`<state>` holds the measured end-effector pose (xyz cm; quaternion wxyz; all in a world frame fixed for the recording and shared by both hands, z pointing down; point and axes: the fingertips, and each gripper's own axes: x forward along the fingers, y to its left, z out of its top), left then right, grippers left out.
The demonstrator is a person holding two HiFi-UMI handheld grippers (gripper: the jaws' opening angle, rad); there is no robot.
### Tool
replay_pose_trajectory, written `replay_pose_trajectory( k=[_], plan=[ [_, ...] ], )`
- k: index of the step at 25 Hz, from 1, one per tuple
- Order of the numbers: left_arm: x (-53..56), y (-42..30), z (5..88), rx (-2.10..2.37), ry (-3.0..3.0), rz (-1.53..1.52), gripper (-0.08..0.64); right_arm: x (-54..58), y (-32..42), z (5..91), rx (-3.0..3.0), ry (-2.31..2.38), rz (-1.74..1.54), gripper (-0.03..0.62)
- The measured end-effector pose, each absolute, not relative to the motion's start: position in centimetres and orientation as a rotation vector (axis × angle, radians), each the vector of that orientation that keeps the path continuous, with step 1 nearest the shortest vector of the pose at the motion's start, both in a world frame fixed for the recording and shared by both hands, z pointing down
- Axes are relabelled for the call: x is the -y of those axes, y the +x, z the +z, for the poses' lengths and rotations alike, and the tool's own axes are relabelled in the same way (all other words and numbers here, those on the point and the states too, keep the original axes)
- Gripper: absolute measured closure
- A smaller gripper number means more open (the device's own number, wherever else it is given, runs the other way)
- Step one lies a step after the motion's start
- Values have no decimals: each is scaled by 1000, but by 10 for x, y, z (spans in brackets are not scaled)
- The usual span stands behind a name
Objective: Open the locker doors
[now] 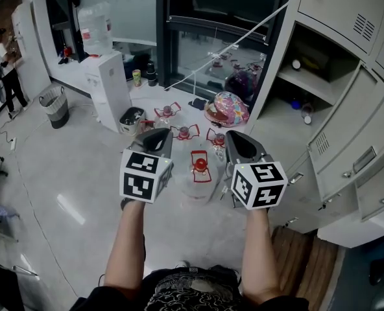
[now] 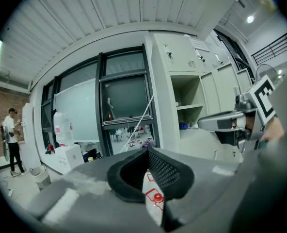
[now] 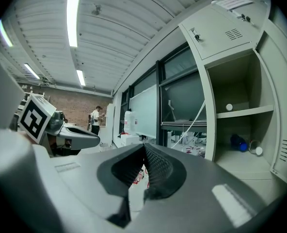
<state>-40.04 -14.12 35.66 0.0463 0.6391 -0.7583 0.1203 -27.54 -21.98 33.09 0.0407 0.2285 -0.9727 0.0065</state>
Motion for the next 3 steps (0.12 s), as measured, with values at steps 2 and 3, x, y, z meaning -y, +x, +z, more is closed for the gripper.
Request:
replay_pose_trajectory(
  k=[2, 3],
  plan=[
    [140, -400, 358, 2309, 1951, 375, 558, 218, -277, 331, 2981, 697, 21, 591],
    [140, -400, 358, 2306, 1951, 379, 559, 218, -278, 332, 2981, 695, 22, 591]
  ],
)
